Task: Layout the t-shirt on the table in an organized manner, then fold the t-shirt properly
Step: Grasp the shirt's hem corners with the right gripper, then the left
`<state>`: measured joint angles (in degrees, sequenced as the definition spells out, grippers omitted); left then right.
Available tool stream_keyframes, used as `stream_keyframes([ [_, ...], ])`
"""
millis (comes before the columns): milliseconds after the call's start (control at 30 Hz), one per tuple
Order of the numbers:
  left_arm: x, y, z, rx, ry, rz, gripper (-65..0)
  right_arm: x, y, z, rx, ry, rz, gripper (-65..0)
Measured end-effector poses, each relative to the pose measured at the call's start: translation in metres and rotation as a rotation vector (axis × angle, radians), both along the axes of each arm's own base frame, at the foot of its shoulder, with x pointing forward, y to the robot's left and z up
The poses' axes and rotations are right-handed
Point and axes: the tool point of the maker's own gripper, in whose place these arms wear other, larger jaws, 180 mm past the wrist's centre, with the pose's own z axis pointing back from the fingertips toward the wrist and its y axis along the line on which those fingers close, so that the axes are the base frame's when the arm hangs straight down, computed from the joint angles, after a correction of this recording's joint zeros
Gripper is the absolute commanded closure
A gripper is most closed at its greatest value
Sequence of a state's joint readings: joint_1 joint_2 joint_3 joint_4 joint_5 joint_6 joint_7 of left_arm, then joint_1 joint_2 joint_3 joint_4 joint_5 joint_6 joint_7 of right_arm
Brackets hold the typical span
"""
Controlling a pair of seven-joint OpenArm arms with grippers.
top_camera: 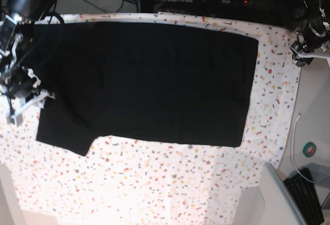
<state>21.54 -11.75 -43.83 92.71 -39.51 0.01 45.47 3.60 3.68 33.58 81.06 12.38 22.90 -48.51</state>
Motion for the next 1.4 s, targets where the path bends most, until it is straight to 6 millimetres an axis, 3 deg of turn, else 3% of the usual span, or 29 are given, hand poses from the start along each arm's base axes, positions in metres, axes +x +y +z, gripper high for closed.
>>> stream_keyframes([
  [67,0.000,0.001,0.000,0.001,0.000,0.000,-29.0,0.031,-0.011,-0.006,0.045,-0.015,-0.021,-34.8],
  [200,-0.002,0.000,-0.001,-0.001,0.005,0.001,-29.0,0.055,-0.028,-0.034,0.126,0.040,-0.086,-35.0],
  [333,-0.003,0.001,-0.001,0.000,0.007,0.004,-29.0,0.054,-0.028,-0.056,0.187,0.088,-0.119,-35.0],
  [567,-0.004,0.001,-0.001,0.000,0.007,0.004,-29.0,0.057,-0.030,-0.058,0.193,0.063,-0.136,-34.7],
  [733,-0.003,0.001,-0.001,0.000,0.007,0.004,-29.0,0.063,-0.015,-0.059,0.213,0.045,-0.129,-34.5],
  [800,-0.004,0.001,-0.001,0.000,0.007,0.004,-29.0,0.064,-0.014,-0.059,0.214,0.041,-0.128,-30.6],
  [1033,-0.005,0.001,-0.002,0.001,0.010,0.004,-29.0,0.059,-0.013,-0.063,0.215,0.060,-0.125,-0.3],
  [1133,-0.002,-0.001,-0.006,-0.011,0.011,0.004,-29.0,0.062,-0.015,-0.061,0.209,0.033,-0.134,0.0],
  [1267,0.027,-0.002,-0.009,-0.016,0.019,-0.058,-29.0,0.062,-0.015,-0.061,0.211,0.032,-0.135,0.0],
  [1400,0.089,-0.007,-0.006,-0.024,-0.024,-0.131,-29.0,0.060,-0.018,-0.053,0.188,0.035,-0.114,0.0],
])
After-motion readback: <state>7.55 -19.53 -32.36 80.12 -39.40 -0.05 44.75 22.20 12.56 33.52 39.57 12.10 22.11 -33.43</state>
